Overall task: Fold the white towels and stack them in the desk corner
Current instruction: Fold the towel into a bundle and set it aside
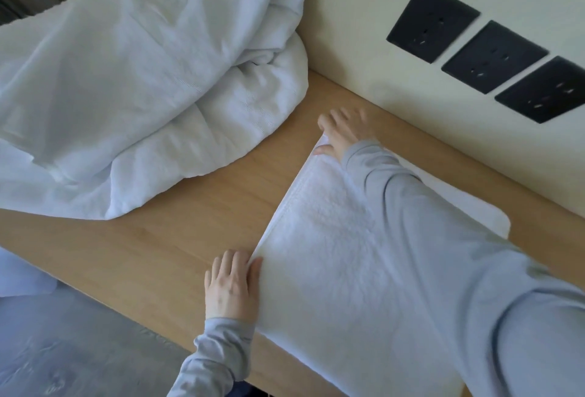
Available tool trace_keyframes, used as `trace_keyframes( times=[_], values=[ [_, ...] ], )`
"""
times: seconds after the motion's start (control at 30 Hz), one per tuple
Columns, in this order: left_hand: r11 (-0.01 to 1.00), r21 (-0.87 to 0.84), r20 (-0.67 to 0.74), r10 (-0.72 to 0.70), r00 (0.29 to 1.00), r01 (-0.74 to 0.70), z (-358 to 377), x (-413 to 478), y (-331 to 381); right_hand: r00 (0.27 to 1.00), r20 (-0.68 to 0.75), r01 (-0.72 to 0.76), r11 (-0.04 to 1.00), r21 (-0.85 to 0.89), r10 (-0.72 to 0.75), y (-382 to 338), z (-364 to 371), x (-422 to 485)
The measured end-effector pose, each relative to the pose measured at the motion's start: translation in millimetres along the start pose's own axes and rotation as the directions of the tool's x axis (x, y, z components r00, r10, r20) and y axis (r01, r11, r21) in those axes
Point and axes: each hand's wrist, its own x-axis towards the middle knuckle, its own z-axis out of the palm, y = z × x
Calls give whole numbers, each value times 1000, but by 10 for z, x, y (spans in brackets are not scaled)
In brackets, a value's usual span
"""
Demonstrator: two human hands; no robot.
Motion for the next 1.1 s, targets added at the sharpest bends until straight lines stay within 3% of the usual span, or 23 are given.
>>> trace_keyframes(
  times=[0.07, 0.1, 0.17, 0.27, 0.33, 0.43, 0.5, 0.63, 0.73, 0.8, 0.9, 0.97, 1.03, 1.1],
  values=[
    [995, 94, -31, 23, 999, -20, -9, -39, 132, 976, -182, -91, 981, 173, 123, -135, 35, -197],
    [988, 118, -14, 105, 994, -102, -2, -49, 222, 944, -292, -61, 953, 297, 152, -258, 66, -342],
    [941, 135, 102, 299, 949, -311, 36, -42, 372, 892, -444, 133, 887, 442, 87, -545, 165, -685],
    [880, 192, 311, 366, 877, -435, 86, 22, 406, 899, -372, 371, 855, 362, -232, -783, 408, -1175],
    [864, 235, 366, 346, 864, -445, 112, 24, 358, 907, -273, 388, 888, 249, -320, -566, 518, -1191],
    [876, 230, 375, 323, 869, -424, 159, 3, 301, 986, -148, 110, 955, 274, -71, -56, 554, -901],
    [882, 217, 360, 327, 874, -419, 193, 14, 292, 992, -52, -94, 941, 325, 117, 216, 585, -710],
    [878, 234, 347, 325, 880, -417, 214, 25, 292, 980, 9, -194, 942, 274, 199, 252, 632, -625],
    [878, 245, 357, 313, 880, -412, 215, 18, 307, 974, -167, -103, 953, 284, 155, -147, 513, -935],
    [877, 246, 360, 313, 879, -412, 217, 27, 313, 969, -248, 90, 930, 357, 1, -579, 508, -1321],
    [872, 249, 361, 320, 876, -421, 204, 28, 322, 959, -188, 263, 917, 300, -213, -802, 652, -1843],
    [874, 253, 352, 317, 881, -415, 200, 22, 327, 981, -126, 179, 948, 263, -150, -414, 757, -1950],
    [874, 261, 346, 311, 885, -409, 206, 19, 326, 998, -21, -48, 981, 186, 53, 147, 840, -2001],
    [874, 262, 342, 312, 886, -409, 214, 13, 319, 948, 113, -311, 939, 146, 297, 702, 970, -2069]
  ],
)
